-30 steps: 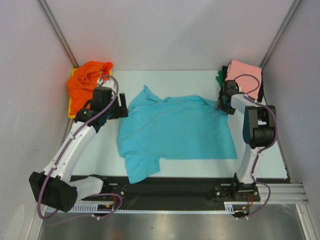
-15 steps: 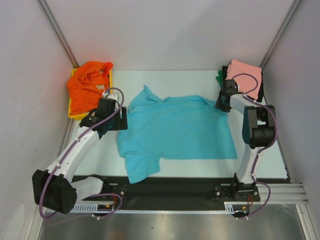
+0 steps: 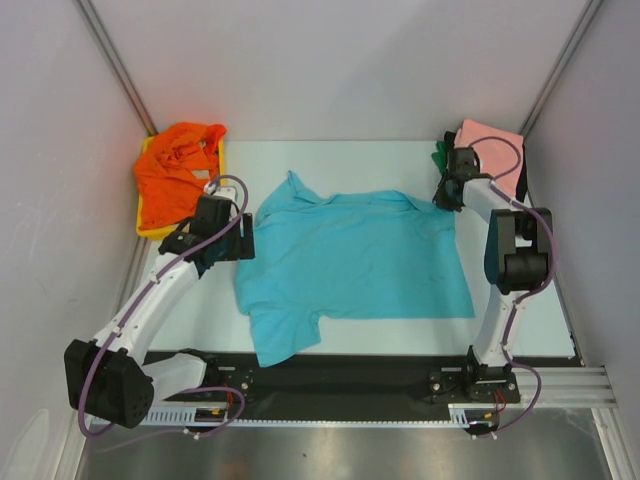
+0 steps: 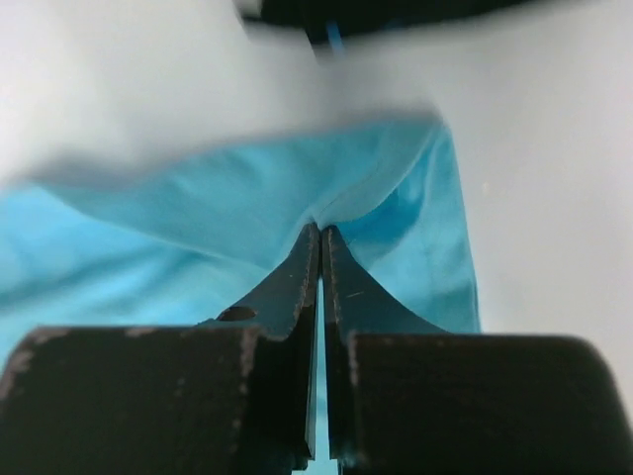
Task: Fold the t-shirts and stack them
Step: Flatten the tshirt out, then fold the tshirt
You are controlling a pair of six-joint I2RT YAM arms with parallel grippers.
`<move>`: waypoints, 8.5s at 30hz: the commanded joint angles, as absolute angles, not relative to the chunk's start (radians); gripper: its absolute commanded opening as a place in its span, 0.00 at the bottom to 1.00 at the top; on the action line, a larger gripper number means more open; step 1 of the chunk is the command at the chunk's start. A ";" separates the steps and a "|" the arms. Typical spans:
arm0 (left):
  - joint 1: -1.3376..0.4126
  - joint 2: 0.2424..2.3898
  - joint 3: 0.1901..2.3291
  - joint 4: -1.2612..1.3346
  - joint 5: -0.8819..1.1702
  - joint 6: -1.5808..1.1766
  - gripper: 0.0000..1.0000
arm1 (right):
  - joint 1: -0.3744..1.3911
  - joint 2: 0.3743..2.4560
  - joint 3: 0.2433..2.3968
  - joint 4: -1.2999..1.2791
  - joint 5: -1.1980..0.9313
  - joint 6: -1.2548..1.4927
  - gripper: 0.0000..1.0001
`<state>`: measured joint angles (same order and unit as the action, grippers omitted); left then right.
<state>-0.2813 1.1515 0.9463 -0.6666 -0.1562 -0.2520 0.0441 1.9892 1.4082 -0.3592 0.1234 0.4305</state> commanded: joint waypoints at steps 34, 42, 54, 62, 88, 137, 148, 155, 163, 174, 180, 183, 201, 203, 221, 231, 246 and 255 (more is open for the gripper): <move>-0.468 0.987 0.815 -0.800 -0.184 -0.599 0.76 | 0.213 1.257 0.718 -0.246 0.031 0.669 0.90; -0.884 0.876 0.662 -0.888 -0.198 -0.943 0.84 | 0.250 0.916 0.548 -0.366 0.116 0.787 0.93; -1.042 0.802 0.359 -0.778 -0.192 -1.213 0.83 | 0.250 0.833 0.558 -0.560 0.166 0.828 0.95; -1.040 0.828 0.232 -0.572 -0.181 -1.232 0.80 | 0.249 0.830 0.545 -0.549 0.161 0.815 0.94; -0.874 0.890 0.396 -0.431 -0.201 -0.922 0.00 | 0.250 0.885 0.502 -0.836 0.482 1.118 1.00; -0.793 0.706 0.632 -0.744 -0.238 -0.867 0.00 | 0.098 0.519 0.422 -0.784 0.150 0.976 0.00; -0.618 0.931 0.856 -0.689 -0.219 -0.670 0.00 | 0.098 0.787 0.589 -0.621 0.136 0.879 0.00; -0.499 1.104 1.011 -0.664 -0.186 -0.586 0.00 | 0.091 0.951 0.672 -0.519 0.173 0.850 0.00; -0.390 1.301 1.136 -0.634 -0.111 -0.540 0.00 | 0.069 1.141 0.801 -0.448 0.183 0.818 0.00; -0.324 1.540 1.299 -0.679 -0.158 -0.506 0.00 | 0.058 1.382 0.929 -0.374 0.198 0.808 0.00; -0.267 1.788 1.440 -0.744 -0.143 -0.488 0.06 | 0.041 1.589 1.060 -0.386 0.189 0.790 0.00; -0.232 1.899 1.531 -0.799 -0.095 -0.483 0.31 | 0.015 1.724 1.178 -0.410 0.103 0.737 0.16; -0.238 1.207 0.709 -0.394 -0.012 -0.666 0.91 | -0.115 1.345 0.680 -0.232 -0.106 0.695 0.91; -0.238 1.200 0.658 -0.371 -0.017 -0.683 0.91 | -0.118 1.354 0.673 -0.232 -0.103 0.681 0.90; -0.210 1.310 0.598 -0.178 -0.152 -0.752 0.40 | -0.147 1.511 0.669 -0.109 -0.132 0.681 0.22; -0.203 1.202 0.934 -0.425 -0.216 -0.683 0.00 | -0.155 1.384 0.845 -0.274 -0.169 0.653 0.00; -0.184 0.858 0.528 -0.480 -0.041 -0.810 0.05 | -0.331 1.106 0.531 -0.362 -0.178 0.695 0.00; -0.184 0.637 0.404 -0.532 0.057 -0.873 0.39 | -0.437 0.937 0.448 -0.452 -0.179 0.700 0.02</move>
